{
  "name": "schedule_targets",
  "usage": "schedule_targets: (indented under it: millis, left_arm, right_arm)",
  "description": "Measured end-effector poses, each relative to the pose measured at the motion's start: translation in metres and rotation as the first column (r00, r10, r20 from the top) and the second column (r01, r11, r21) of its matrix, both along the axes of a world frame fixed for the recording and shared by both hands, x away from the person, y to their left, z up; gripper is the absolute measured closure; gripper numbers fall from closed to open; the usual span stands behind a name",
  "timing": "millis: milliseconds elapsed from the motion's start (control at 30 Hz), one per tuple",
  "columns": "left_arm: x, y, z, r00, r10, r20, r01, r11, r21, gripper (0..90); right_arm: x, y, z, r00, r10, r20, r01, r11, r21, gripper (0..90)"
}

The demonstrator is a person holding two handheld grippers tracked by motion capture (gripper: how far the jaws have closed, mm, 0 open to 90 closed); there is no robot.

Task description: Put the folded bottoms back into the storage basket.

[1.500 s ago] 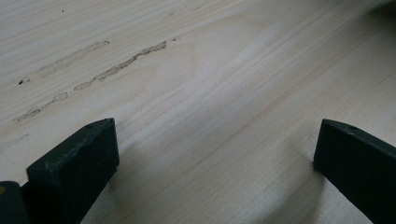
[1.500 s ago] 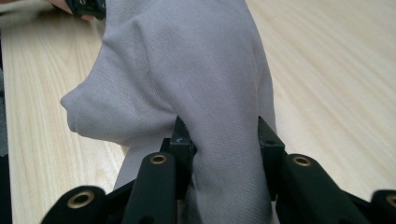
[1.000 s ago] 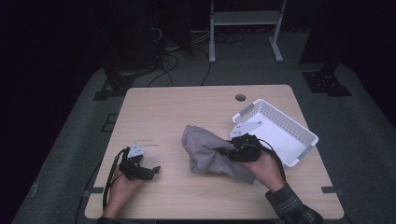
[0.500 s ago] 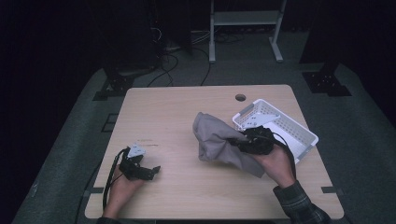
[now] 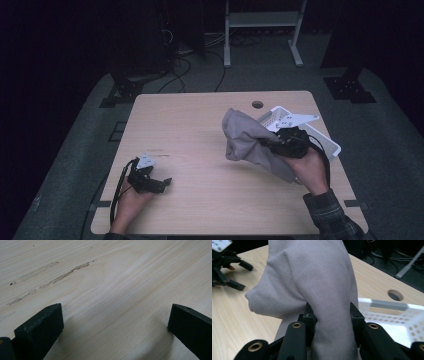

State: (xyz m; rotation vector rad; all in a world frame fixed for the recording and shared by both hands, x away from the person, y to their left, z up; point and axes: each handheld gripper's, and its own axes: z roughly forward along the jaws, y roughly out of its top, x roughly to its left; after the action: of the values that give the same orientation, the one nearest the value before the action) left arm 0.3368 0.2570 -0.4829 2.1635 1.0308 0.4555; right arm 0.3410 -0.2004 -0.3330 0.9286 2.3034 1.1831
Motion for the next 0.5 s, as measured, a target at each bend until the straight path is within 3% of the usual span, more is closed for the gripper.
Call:
schedule_targets:
  millis: [233, 500]
  left_arm:
    - [0.0, 0.0, 0.0, 1.0, 0.002, 0.0, -0.002, 1.0, -0.003, 0.0]
    - [0.0, 0.0, 0.0, 1.0, 0.002, -0.002, -0.002, 1.0, -0.002, 0.0]
  right_arm:
    - [0.008, -0.02, 0.003, 0.9977, -0.067, 0.008, 0.067, 0.998, 0.011, 67.4]
    - [0.02, -0.041, 0.001, 0.987, -0.161, 0.006, 0.161, 0.987, 0.009, 67.4]
